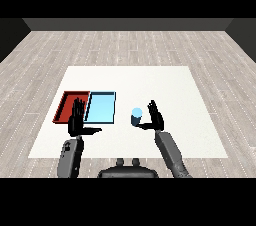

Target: Pick the blue can and put it in the blue box

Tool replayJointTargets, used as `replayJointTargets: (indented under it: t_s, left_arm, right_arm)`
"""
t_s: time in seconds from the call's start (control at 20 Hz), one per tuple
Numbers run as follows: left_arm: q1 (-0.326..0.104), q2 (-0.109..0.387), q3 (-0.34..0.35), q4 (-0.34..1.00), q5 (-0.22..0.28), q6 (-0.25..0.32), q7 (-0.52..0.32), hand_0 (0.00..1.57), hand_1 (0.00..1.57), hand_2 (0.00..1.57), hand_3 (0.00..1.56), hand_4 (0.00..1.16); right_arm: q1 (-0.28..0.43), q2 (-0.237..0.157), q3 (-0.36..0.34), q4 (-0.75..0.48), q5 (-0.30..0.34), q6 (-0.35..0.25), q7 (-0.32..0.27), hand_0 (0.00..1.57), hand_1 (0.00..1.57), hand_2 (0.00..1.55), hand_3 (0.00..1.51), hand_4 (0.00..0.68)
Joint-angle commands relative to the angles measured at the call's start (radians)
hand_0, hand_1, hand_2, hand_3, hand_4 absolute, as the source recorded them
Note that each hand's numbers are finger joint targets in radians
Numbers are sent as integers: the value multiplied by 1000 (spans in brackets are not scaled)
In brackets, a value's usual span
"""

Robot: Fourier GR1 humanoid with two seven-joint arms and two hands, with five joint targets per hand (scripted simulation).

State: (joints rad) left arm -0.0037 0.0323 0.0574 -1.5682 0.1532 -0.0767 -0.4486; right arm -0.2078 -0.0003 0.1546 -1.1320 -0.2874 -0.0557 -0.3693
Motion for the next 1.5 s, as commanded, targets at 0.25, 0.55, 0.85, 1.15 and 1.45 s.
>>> replayJointTargets:
  t_s: [0.25,0.55,0.85,1.15,1.45]
  left_arm:
    - [-18,15,28,79,6,-24,-50,0,0,0,0,0]
    - [-6,-30,-37,-64,-13,50,54,0,0,0,0,0]
    - [8,46,48,28,27,-54,-27,0,0,0,0,0]
    - [-2,1,12,13,-4,0,-3,0,0,0,0,0]
    - [11,7,28,-2,12,-11,-22,0,0,0,0,0]
  right_arm:
    - [-122,0,44,213,-72,-3,-101,0,0,0,0,0]
    - [-134,0,102,182,-129,-74,-84,0,0,0,0,0]
    - [-134,0,207,149,-177,-132,-78,0,0,0,0,0]
    - [-252,0,161,401,-204,-36,-196,0,0,0,0,0]
    - [-252,0,251,321,-255,-129,-147,0,0,0,0,0]
